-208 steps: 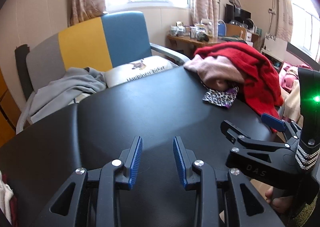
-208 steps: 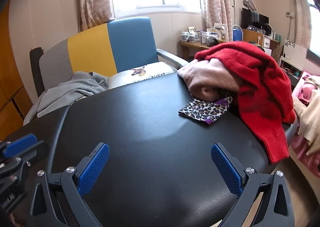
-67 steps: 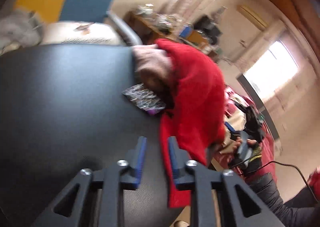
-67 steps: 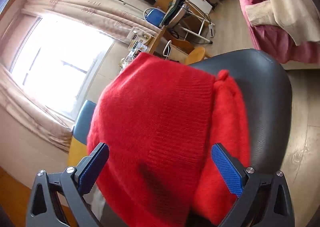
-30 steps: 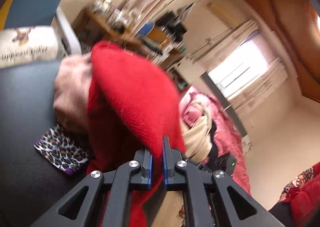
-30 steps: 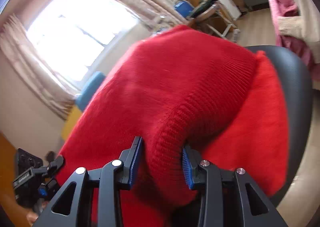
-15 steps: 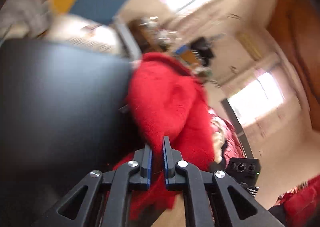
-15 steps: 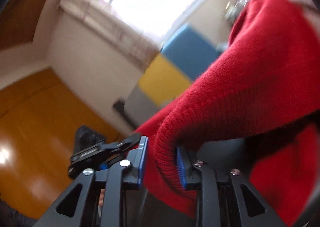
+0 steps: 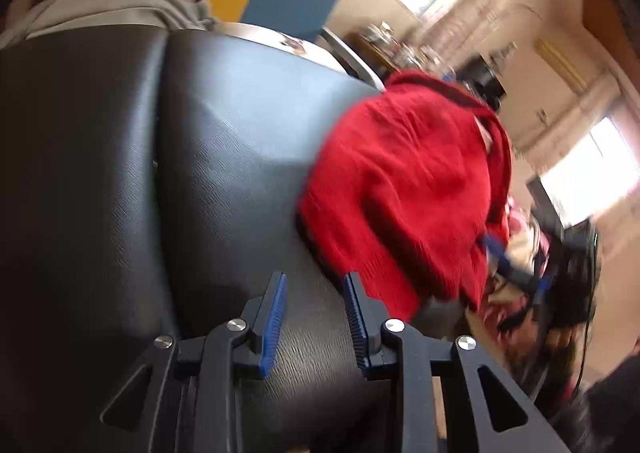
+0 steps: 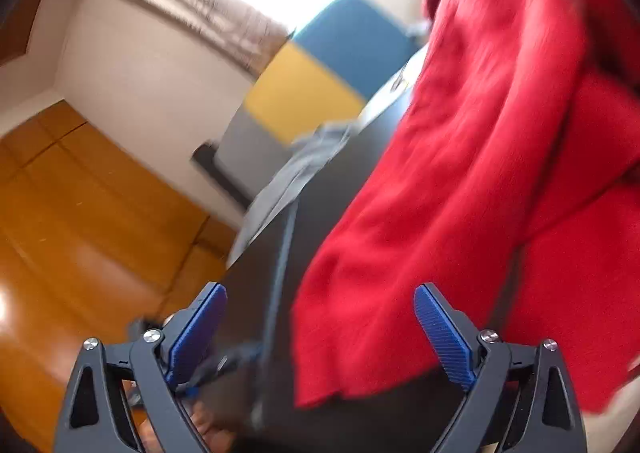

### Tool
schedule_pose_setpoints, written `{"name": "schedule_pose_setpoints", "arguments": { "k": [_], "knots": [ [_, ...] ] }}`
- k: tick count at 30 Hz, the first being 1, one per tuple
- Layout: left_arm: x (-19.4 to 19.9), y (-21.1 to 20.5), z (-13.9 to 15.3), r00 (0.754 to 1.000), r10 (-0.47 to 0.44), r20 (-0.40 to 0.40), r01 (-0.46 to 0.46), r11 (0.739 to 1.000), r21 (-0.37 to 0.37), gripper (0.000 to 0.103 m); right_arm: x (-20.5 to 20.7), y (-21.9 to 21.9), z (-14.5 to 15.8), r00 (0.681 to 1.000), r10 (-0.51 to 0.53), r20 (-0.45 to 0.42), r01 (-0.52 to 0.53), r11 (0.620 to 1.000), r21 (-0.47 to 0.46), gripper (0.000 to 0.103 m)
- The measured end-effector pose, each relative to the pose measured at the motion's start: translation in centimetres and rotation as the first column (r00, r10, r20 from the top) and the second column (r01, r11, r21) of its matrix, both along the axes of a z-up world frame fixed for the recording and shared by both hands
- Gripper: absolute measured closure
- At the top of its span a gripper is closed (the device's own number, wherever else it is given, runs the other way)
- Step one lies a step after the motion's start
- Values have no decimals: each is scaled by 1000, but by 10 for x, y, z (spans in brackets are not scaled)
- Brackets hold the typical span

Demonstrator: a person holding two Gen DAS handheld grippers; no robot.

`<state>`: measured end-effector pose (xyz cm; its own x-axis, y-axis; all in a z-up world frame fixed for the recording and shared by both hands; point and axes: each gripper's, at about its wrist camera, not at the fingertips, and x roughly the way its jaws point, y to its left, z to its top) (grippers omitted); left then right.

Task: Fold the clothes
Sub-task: 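Lay the red sweater onto the chair seat with both tools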

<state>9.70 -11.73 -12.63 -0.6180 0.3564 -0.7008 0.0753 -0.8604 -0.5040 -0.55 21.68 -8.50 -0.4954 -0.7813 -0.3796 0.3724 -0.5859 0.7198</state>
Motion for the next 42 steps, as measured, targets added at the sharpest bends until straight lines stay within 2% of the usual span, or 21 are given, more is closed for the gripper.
{"name": "schedule_pose_setpoints", "arguments": {
  "k": [2, 5, 9, 13, 16, 18, 19, 20, 21, 22, 24, 28, 30, 34, 36, 37, 38, 40, 41, 42],
  "knots": [
    [2, 12, -3, 999, -37, 7, 38, 999, -25, 73, -15, 21, 14, 994, -102, -50, 104, 993, 50, 0],
    [1, 24, -7, 996, -83, 19, 83, 996, -36, 73, -56, 52, 34, 961, -235, -145, 254, 959, 130, 0],
    [-4, 29, -12, 994, -98, 40, 98, 995, -3, 73, -116, 75, 53, 925, -326, -197, 362, 912, 191, 0],
    [-1, 21, -12, 995, -79, 53, 78, 997, 29, 72, -181, 91, 58, 902, -394, -176, 429, 866, 256, 0],
    [-2, 12, -14, 996, -55, 68, 51, 997, 57, 72, -218, 95, 44, 908, -407, -97, 418, 869, 263, 0],
    [-4, 7, -16, 996, -38, 79, 31, 995, 92, 72, -235, 90, 34, 917, -395, -49, 390, 869, 305, 3],
    [-6, 5, -16, 996, -30, 83, 21, 994, 105, 71, -241, 84, 28, 926, -377, -29, 363, 866, 344, 25],
    [-6, 4, -16, 996, -26, 84, 17, 994, 108, 71, -246, 78, 23, 933, -359, -8, 335, 862, 381, 72],
    [-7, 3, -16, 996, -23, 84, 13, 994, 110, 71, -246, 70, 21, 943, -332, 2, 305, 869, 390, 90],
    [-7, 2, -17, 996, -18, 85, 9, 994, 112, 71, -243, 62, 20, 954, -300, 5, 275, 881, 385, 90],
    [-6, 1, -17, 996, -11, 85, 1, 993, 122, 71, -231, 41, 27, 970, -240, -27, 232, 897, 375, 90],
    [9, -6, -10, 997, 8, 71, -18, 991, 132, 71, -207, -12, 47, 994, -102, -43, 109, 967, 229, 90],
    [21, -13, -5, 998, 32, 49, -38, 989, 139, 71, -186, -57, 47, 999, 3, -44, 6, 981, 196, 90],
    [50, -29, 5, 995, 101, 18, -102, 984, 145, 71, -140, -151, 41, 976, 214, -42, -205, 966, 156, 90],
    [65, -39, 8, 990, 140, 4, -139, 978, 157, 71, -109, -201, 27, 947, 321, -19, -315, 939, 136, 83],
    [73, -43, 9, 987, 160, 1, -159, 974, 160, 71, -92, -225, 21, 931, 365, -15, -359, 923, 138, 65],
    [80, -47, 11, 984, 180, -2, -177, 971, 161, 71, -75, -247, 16, 915, 403, -15, -396, 906, 149, 38],
    [94, -55, 13, 977, 215, -9, -211, 965, 154, 71, -32, -285, 2, 883, 469, 1, -463, 871, 162, 13],
    [100, -59, 13, 972, 235, -12, -230, 961, 155, 71, -13, -296, -5, 871, 491, 5, -485, 860, 160, 8],
    [106, -63, 14, 967, 254, -15, -249, 956, 156, 71, 3, -302, -12, 857, 516, 15, -512, 846, 150, 7]
  ]
}}
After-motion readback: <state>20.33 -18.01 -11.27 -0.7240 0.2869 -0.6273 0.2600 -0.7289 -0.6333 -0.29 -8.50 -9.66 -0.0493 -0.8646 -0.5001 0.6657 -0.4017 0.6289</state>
